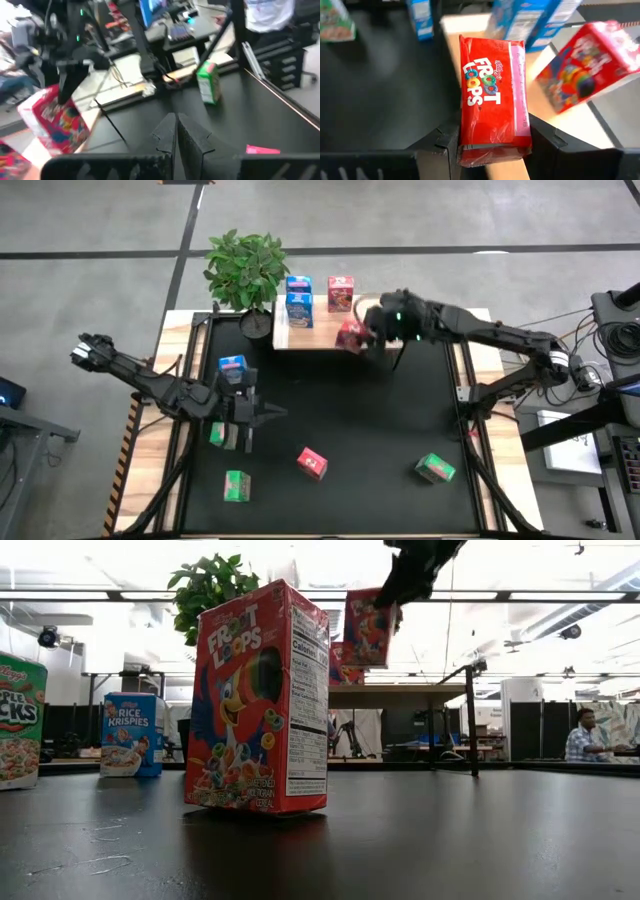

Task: Stack cereal on shelf
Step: Put the right red cereal box aligned with the other red cereal box on the shelf

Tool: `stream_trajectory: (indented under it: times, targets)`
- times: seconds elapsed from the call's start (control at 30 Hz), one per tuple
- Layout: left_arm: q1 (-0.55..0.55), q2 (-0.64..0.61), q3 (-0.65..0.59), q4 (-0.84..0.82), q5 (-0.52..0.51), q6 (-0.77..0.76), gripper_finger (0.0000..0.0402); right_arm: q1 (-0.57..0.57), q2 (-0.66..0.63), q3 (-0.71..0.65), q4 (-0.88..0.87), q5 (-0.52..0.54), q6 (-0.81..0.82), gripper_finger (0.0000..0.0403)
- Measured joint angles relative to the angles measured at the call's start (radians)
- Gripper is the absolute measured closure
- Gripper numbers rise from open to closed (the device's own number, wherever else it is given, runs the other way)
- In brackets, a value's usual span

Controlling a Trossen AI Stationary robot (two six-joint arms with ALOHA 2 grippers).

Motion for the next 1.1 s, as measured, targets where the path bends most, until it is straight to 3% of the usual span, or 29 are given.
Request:
stream_trajectory:
  times: [0.13,0.33,0.8,1.1]
  targets:
    - [0.0,-0.031,0.0,0.022,-0.013,0.005,0.0402,-0.114,0.037,0.0,0.054,-0.111,-0.033,0.0255]
    - [0.0,-0.087,0.0,-0.011,-0.013,0.015,0.0402,-0.182,0.087,0.0,0.065,-0.137,-0.094,0.0252]
    - [0.002,-0.115,-0.01,-0.011,-0.029,0.061,0.0402,-0.207,0.116,0.018,0.135,-0.134,-0.142,0.0169]
    - [0.003,-0.113,-0.016,-0.019,-0.029,0.107,0.0402,-0.205,0.093,0.129,0.104,-0.136,-0.093,0.0156]
